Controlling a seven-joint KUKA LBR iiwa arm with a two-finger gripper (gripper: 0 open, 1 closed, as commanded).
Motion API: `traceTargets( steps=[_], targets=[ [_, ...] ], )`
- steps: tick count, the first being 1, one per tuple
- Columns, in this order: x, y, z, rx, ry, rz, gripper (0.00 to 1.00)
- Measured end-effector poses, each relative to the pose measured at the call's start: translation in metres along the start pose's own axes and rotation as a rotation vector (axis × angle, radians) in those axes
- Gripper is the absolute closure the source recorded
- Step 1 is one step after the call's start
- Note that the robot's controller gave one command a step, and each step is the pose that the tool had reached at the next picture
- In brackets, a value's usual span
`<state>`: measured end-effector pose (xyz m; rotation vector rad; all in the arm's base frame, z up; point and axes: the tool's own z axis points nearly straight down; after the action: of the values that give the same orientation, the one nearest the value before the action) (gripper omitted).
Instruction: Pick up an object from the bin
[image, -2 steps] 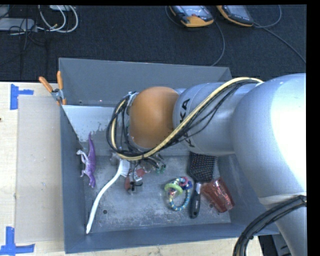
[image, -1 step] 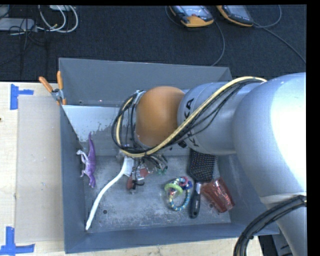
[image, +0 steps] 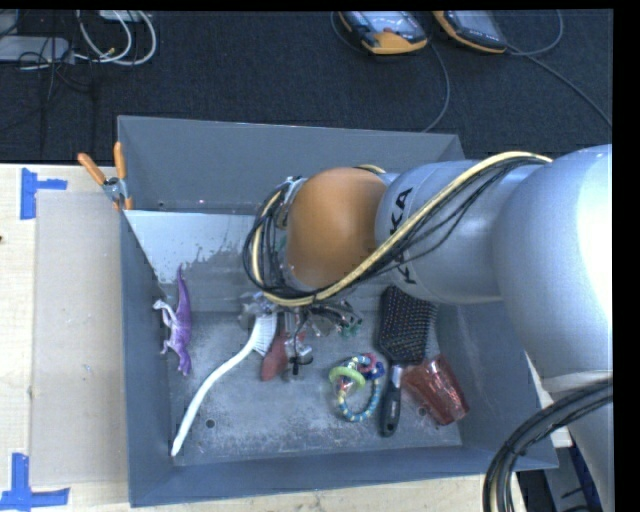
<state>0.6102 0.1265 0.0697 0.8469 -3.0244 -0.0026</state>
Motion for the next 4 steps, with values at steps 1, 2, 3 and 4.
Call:
traceTargets(
  steps=[1,2,3,4],
  targets=[
    [-0.005,0.022,0.001,-0.002,0.000,0.276,1.00],
    [-0.005,0.022,0.001,-0.002,0.000,0.276,1.00],
    [-0.005,0.022,-0.001,-0.003,0.001,0.277,1.00],
    [-0.003,0.023,-0.011,-0.003,0.006,0.277,1.00]
  ],
)
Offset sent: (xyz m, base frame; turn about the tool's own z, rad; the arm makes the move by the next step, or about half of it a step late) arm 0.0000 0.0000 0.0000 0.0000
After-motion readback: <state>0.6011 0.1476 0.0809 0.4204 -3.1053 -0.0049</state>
